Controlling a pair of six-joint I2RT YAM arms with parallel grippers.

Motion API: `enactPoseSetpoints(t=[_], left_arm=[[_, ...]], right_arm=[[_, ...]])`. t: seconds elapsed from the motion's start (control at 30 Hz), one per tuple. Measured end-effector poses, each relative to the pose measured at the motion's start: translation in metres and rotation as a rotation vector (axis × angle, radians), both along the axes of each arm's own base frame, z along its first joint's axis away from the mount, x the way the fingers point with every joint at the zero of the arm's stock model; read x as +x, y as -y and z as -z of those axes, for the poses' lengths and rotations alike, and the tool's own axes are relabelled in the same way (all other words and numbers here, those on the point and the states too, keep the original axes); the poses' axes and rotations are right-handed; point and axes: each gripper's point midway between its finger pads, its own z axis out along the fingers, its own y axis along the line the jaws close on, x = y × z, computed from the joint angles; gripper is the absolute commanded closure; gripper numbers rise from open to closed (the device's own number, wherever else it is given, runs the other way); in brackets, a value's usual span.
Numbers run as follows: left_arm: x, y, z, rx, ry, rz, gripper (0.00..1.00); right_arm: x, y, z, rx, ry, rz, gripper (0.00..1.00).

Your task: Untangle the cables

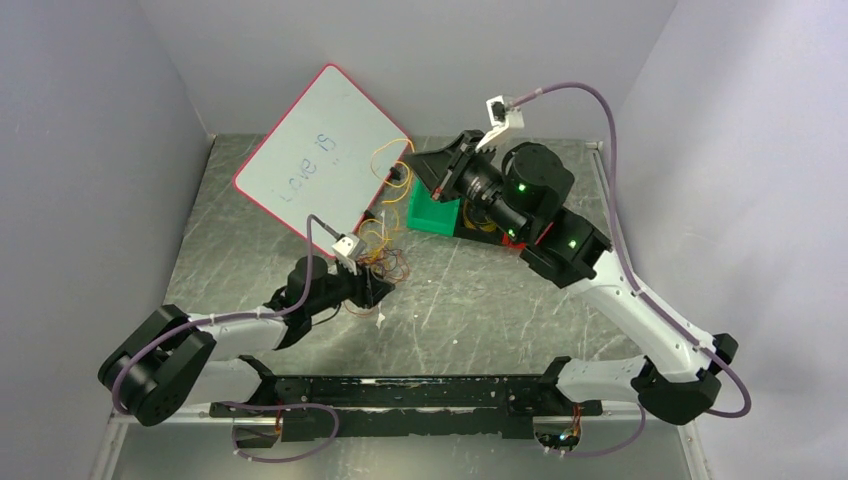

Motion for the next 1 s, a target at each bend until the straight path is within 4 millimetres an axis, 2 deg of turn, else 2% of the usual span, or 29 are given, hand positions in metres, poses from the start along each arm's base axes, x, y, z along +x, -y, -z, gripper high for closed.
enactPoseSetpoints(t=[0.37, 0.5, 0.73, 0.87, 1.0], left_arm=[[-0.003, -0.01, 0.015, 0.004, -0.058, -0.061, 0.48], [-0.006, -0.014, 0.014, -0.001, -0.067, -0.072, 0.48], [-0.004, -0.018, -0.011, -0.021, -0.038, -0.101, 0.44], [-0.003, -0.02, -0.04, -0.04, -0.011, -0.112, 0.4], [-0.001, -0.025, -0.066, -0.047, 0.008, -0.139, 0.36]], right_arm=[[-0.007, 0.035, -0.036, 0.002, 0.079, 0.091, 1.0], [-0.004, 0.053, -0.041, -0.04, 0.105, 0.158, 1.0], [0.0, 0.069, -0.023, -0.156, 0.105, 0.222, 1.0], [0.005, 0.08, -0.006, -0.245, 0.081, 0.268, 1.0], [0.014, 0.094, 0.001, -0.317, 0.051, 0.354, 1.0]])
